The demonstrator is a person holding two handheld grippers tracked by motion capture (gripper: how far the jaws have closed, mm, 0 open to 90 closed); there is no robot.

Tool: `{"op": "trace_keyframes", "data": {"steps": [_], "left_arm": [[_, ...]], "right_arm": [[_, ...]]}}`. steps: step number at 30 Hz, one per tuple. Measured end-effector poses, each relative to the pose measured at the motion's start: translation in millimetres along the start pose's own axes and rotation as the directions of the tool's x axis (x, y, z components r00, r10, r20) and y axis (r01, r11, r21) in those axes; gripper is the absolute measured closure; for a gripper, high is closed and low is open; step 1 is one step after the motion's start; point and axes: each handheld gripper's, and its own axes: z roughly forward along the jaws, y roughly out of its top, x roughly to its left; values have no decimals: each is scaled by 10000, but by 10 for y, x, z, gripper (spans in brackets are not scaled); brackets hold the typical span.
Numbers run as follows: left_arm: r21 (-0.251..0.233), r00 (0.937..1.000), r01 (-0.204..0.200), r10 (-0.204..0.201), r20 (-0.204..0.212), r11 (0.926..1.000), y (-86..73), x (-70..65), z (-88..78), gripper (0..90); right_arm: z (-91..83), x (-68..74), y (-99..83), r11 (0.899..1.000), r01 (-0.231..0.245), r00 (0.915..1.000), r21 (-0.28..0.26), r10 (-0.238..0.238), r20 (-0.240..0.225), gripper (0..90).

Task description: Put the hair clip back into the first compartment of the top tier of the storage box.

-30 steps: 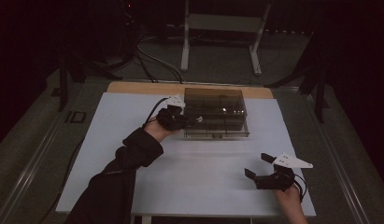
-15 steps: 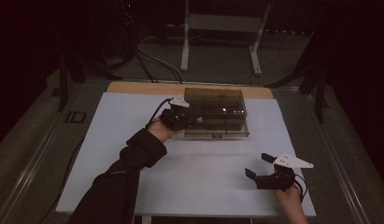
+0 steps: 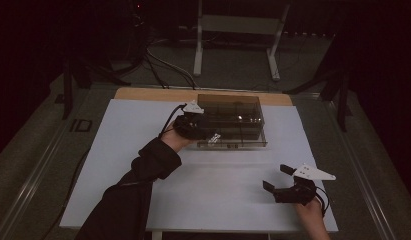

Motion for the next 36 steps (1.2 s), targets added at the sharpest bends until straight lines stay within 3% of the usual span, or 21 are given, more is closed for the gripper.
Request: {"op": "trace_keyframes", "data": {"steps": [9, 12, 15, 26, 30, 36], "left_arm": [[-183, 9994, 356, -355, 53, 9992, 13, -2, -145, 258], [-234, 9983, 575, -572, 134, 9981, 13, 11, -203, 159], [-182, 9979, 520, -512, 390, 9985, -1, 31, -255, 25], [-606, 9970, 525, -489, 598, 9968, -126, 85, -466, 9], [-656, 9987, 388, -366, 349, 9971, -170, 90, -523, 9], [-627, 9994, 133, -112, 322, 9979, -271, 77, -623, 9]], "right_arm": [[-2, 10, 6, 10000, -22, 10000, -43, 21, -19, 26], [-1, 13, 7, 10000, -3, 10000, -35, 3, -19, 27], [1, 16, 7, 10000, 1, 10000, -31, -1, -24, 27], [5, 21, 8, 10000, -18, 10000, -46, 18, -43, 27], [7, 21, 7, 10000, -19, 10000, -47, 19, -36, 27], [5, 22, 9, 10000, -45, 10000, -56, 45, -27, 27]]}}
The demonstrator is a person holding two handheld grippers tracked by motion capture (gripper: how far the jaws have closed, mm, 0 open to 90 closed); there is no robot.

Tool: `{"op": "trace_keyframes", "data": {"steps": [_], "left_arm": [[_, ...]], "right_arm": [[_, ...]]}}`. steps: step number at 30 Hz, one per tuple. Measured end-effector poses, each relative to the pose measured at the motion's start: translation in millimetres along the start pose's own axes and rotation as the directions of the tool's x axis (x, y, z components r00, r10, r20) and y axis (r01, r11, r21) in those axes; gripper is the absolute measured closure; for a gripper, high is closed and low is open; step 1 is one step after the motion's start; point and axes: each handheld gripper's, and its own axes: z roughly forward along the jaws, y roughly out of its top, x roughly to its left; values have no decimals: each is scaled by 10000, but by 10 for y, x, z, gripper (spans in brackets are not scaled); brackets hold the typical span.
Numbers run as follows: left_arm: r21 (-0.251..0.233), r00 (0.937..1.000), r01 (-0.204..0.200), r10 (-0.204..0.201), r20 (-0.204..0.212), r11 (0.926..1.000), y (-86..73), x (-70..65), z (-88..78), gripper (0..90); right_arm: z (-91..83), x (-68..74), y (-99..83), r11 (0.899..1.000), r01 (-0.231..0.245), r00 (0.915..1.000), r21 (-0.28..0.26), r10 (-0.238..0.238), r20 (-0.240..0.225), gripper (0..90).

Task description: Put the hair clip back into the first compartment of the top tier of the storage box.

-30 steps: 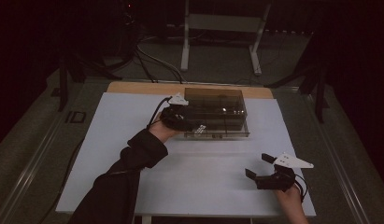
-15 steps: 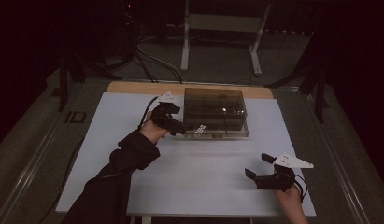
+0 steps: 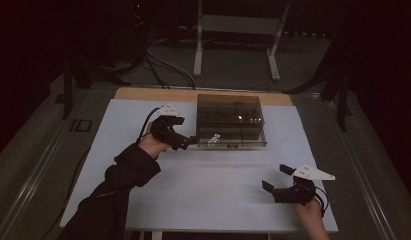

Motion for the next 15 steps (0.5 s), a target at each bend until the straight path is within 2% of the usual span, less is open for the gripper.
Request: {"op": "trace_keyframes", "data": {"steps": [3, 11, 15], "left_arm": [[-17, 10000, -14, 14, 1, 10000, -61, -2, -54, 9], [-194, 9997, 249, -248, 66, 9995, -293, 43, -220, 9], [-121, 9999, 89, -89, -46, 9999, -421, 38, -280, 9]], "right_arm": [[-1, -1, 0, 10000, -11, 10000, -3, 11, -5, 26], [6, 5, 0, 10000, 7, 10000, 4, -7, -30, 27], [4, 8, 1, 10000, 13, 10000, -23, -13, -28, 27]]}}
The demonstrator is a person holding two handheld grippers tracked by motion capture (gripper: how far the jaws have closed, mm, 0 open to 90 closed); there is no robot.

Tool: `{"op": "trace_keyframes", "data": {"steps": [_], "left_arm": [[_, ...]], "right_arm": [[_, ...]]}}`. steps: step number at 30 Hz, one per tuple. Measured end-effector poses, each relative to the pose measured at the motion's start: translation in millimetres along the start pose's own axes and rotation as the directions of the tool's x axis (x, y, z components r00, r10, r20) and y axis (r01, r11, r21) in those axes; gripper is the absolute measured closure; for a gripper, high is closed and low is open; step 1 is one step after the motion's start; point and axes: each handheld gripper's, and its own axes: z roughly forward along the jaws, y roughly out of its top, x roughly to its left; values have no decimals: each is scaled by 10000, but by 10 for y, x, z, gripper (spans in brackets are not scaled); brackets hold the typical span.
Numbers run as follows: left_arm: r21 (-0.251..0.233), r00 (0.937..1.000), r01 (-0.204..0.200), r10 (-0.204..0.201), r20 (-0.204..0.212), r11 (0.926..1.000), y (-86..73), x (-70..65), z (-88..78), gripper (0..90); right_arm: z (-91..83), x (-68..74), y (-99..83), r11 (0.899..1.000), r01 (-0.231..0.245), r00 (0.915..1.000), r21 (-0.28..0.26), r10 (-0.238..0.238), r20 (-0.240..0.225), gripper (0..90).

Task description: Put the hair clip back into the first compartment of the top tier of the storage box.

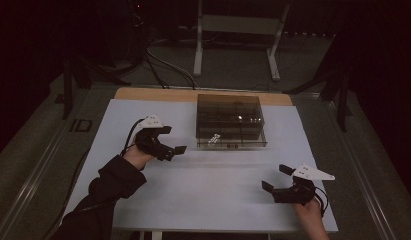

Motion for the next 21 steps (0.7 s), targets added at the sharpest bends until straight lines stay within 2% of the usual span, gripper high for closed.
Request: {"op": "trace_keyframes", "data": {"steps": [4, 12, 21], "left_arm": [[29, 10000, 12, -12, 57, 10000, -117, -6, -55, 9], [-201, 9995, 31, -37, -314, 9998, -345, 14, -196, 9], [-133, 9980, 136, -144, -621, 9998, -609, 18, -336, 9]], "right_arm": [[-3, -3, 0, 10000, -43, 10000, 2, 43, 7, 27], [-3, 4, 2, 10000, -32, 10000, -3, 32, 19, 27], [-1, 6, 2, 10000, -57, 10000, -15, 57, 6, 27]]}}
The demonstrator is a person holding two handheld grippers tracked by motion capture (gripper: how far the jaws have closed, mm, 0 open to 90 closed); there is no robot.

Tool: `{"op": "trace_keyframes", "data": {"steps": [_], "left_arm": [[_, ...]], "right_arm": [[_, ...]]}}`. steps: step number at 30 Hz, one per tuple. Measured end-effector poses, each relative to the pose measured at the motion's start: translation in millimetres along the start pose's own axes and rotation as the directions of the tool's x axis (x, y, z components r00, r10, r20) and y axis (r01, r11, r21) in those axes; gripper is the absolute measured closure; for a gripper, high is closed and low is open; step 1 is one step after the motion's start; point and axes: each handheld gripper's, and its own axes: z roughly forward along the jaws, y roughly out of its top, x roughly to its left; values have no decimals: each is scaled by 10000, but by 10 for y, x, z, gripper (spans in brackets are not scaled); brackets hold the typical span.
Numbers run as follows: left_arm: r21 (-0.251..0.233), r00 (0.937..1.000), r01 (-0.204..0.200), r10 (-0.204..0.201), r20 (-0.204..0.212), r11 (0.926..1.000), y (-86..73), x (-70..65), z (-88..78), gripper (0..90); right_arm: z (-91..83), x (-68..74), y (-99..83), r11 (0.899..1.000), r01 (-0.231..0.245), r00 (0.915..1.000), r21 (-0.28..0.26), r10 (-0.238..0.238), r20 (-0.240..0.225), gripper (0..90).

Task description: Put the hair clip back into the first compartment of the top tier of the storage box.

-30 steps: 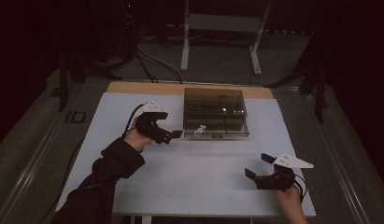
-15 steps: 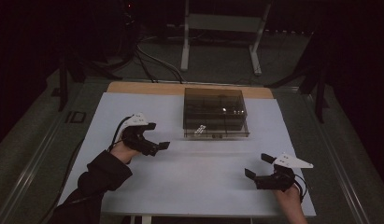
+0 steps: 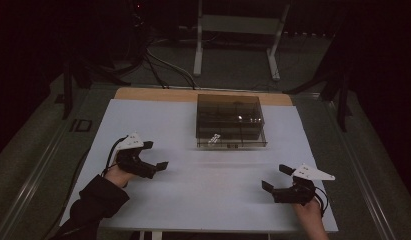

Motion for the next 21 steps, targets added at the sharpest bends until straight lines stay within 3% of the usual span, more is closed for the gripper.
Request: {"op": "trace_keyframes", "data": {"steps": [11, 16, 21], "left_arm": [[-134, 9994, 328, -329, -54, 9994, -341, -30, -121, 10], [-281, 9992, 278, -286, -265, 9992, -436, -45, -184, 10], [-155, 9986, 471, -475, -243, 9988, -516, -65, -234, 10]], "right_arm": [[5, 7, 3, 10000, 47, 10000, 9, -47, -2, 27], [5, 10, 3, 10000, 44, 10000, 8, -44, -6, 27], [2, 10, 3, 10000, 35, 10000, -6, -35, -10, 27]]}}
